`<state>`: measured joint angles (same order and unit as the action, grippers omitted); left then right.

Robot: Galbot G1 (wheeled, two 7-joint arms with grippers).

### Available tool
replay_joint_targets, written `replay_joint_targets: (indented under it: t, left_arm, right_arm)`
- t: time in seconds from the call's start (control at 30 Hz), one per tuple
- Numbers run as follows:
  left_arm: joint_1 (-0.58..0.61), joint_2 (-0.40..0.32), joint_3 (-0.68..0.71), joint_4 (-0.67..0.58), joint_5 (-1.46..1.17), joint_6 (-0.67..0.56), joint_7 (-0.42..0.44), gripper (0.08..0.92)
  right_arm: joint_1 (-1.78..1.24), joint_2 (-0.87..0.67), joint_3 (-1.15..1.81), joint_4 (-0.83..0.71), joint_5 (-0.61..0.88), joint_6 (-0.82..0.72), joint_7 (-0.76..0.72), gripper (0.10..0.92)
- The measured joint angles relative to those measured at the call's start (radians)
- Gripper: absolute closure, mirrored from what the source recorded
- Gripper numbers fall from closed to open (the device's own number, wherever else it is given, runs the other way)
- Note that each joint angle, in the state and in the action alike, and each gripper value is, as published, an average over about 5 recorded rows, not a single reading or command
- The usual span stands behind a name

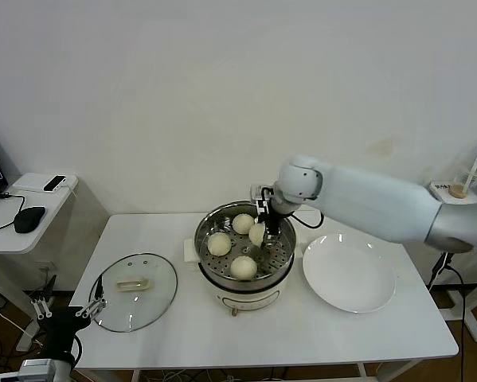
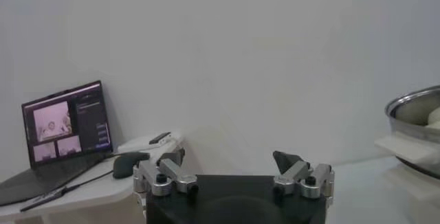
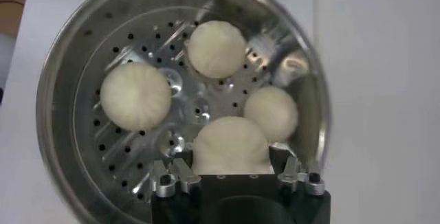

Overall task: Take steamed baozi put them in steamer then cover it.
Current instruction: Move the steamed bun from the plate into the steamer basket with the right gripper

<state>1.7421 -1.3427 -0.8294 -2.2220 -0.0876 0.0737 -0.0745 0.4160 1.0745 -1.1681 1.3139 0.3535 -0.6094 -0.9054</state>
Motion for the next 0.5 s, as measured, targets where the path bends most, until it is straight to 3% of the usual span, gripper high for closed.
replay_joint_targets:
  t: [0.5]
  left_arm:
    - [-0.003, 0.006, -0.004, 0.007, -0.003, 0.0, 0.0, 0.177]
  right_arm:
    - [-0.04, 0.034, -0.002, -0.057, -0.055, -0.008, -0.013, 0.338]
